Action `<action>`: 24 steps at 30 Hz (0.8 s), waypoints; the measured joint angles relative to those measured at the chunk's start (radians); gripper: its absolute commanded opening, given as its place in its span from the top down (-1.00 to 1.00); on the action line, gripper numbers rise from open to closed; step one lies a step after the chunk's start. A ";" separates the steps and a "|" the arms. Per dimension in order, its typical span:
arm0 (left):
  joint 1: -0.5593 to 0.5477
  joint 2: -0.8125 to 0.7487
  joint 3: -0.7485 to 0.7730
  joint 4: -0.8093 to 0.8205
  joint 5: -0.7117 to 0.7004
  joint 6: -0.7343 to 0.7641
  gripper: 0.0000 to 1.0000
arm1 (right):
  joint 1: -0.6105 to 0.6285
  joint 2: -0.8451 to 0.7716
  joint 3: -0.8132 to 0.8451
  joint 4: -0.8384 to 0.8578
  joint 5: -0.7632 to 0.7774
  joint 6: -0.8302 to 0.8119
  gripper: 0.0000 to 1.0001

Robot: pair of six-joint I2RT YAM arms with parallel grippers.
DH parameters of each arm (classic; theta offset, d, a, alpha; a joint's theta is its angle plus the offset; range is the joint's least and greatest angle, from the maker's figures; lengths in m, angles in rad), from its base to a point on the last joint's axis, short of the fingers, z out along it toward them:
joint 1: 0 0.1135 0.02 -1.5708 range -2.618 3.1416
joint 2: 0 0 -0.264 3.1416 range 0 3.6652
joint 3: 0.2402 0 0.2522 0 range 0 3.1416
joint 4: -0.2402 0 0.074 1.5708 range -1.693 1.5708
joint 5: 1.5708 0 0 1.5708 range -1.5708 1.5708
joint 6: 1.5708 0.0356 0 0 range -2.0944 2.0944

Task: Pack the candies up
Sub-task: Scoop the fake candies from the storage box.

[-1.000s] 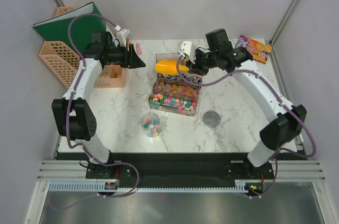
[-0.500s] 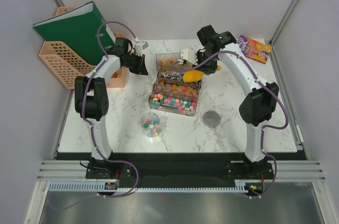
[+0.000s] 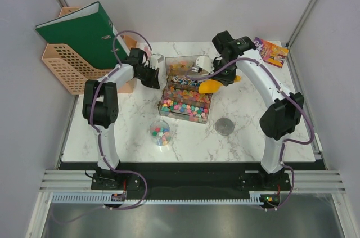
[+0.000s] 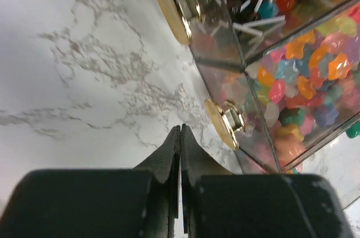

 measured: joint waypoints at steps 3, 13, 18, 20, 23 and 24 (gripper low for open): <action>-0.002 0.000 -0.047 0.000 -0.003 0.006 0.95 | 0.014 -0.002 -0.007 0.000 0.027 0.020 1.00; -0.108 -0.064 -0.193 0.040 -0.062 0.035 0.95 | 0.052 -0.002 -0.014 -0.003 0.122 0.032 1.00; -0.187 -0.081 -0.212 0.051 -0.063 0.035 0.95 | 0.051 -0.012 -0.042 -0.003 0.160 0.042 1.00; -0.206 -0.081 -0.213 0.056 -0.063 0.034 0.95 | 0.051 -0.019 -0.060 -0.004 0.177 0.042 1.00; -0.224 -0.081 -0.215 0.065 -0.062 0.033 0.95 | 0.051 -0.021 -0.072 -0.002 0.206 0.042 0.99; -0.228 -0.082 -0.217 0.069 -0.062 0.033 0.95 | 0.051 -0.021 -0.072 0.000 0.214 0.042 1.00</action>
